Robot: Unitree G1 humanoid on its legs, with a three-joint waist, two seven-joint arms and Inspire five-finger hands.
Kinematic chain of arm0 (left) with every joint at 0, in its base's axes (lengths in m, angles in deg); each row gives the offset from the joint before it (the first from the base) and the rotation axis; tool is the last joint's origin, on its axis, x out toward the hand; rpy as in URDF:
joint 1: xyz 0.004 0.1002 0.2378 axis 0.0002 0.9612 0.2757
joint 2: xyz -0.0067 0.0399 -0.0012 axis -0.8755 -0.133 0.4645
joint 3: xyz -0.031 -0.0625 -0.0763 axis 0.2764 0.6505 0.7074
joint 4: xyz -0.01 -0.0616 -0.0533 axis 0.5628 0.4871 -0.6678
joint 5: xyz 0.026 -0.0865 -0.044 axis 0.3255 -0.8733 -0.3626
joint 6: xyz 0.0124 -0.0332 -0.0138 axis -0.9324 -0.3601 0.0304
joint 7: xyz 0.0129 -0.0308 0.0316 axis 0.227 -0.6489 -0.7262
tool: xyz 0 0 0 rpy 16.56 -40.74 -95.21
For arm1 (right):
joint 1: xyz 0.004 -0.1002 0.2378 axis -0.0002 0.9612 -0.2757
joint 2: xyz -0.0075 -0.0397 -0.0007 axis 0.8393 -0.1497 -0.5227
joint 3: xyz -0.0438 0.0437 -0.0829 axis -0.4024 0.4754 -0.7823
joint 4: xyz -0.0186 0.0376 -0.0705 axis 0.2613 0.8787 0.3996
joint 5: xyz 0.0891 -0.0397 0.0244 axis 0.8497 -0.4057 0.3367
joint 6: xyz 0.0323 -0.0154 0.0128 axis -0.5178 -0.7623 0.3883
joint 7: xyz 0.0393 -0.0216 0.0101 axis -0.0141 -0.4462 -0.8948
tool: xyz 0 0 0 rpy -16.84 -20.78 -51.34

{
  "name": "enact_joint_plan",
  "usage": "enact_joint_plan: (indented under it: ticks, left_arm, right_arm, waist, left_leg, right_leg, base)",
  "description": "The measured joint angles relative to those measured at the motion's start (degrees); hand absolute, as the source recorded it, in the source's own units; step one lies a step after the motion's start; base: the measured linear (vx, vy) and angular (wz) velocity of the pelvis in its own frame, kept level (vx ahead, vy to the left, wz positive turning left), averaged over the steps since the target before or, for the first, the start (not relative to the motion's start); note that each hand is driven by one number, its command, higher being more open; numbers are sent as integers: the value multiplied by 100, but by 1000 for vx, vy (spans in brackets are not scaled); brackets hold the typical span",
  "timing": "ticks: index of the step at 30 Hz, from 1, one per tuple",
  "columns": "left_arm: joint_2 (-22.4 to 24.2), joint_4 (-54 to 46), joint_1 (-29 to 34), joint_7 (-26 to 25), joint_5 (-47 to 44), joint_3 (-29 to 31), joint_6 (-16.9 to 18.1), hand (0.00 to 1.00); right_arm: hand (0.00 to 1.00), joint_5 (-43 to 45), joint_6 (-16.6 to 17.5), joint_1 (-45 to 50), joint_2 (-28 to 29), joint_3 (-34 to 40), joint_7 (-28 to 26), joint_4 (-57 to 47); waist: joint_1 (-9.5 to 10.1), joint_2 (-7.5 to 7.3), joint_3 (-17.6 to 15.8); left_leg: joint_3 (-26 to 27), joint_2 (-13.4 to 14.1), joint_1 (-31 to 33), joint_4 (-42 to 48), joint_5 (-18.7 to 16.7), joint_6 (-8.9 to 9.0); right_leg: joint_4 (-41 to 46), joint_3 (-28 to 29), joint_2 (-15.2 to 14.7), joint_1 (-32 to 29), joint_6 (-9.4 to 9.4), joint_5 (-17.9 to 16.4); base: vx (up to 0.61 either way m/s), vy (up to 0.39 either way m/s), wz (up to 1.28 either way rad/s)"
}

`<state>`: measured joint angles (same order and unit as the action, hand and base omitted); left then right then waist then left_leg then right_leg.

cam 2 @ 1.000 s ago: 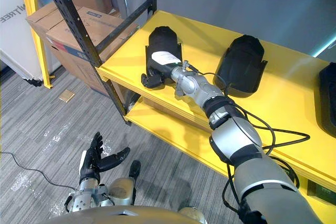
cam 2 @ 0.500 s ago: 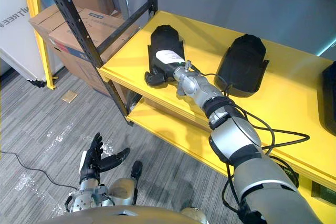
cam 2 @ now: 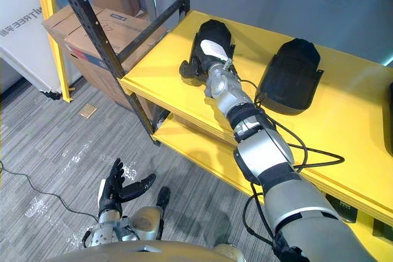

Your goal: Walk over and take three plastic housings, then place them on the shelf

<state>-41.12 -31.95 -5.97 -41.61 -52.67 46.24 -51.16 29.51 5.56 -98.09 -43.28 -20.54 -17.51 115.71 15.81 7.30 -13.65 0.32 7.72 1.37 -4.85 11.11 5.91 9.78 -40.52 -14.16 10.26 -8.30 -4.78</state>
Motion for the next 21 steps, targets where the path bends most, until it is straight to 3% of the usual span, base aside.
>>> enact_joint_plan:
  ticks: [4,5,12,21]
  left_arm:
    - [-3,-3,-42,-23,2,-5,-3,100]
    - [-3,-4,-54,-23,5,-9,-3,100]
    - [-24,-4,-118,24,17,-90,-2,100]
    - [-38,2,-118,87,36,-95,-1,100]
  right_arm:
    - [0,97,51,0,160,-2,-65,9]
    - [100,98,91,0,189,-5,-111,9]
    - [100,2,207,0,594,-388,-57,1]
    - [100,16,396,-171,600,-451,638,-127]
  waist:
    - [20,4,-2]
    - [24,4,-2]
    - [46,4,-2]
    - [4,-3,3]
  left_leg:
    - [-4,12,9,0,1,3]
    - [-3,18,10,0,2,4]
    - [97,132,-7,1,-9,47]
    - [353,296,-101,1,-22,104]
  right_leg:
    - [-6,1,16,-7,7,-4]
    - [-7,3,21,-8,9,-5]
    - [-89,135,141,-47,22,-3]
    - [-107,386,268,-129,63,13]
  base:
    - [0,0,1]
    - [0,0,0]
    - [-19,-16,-8]
    - [-37,-35,-15]
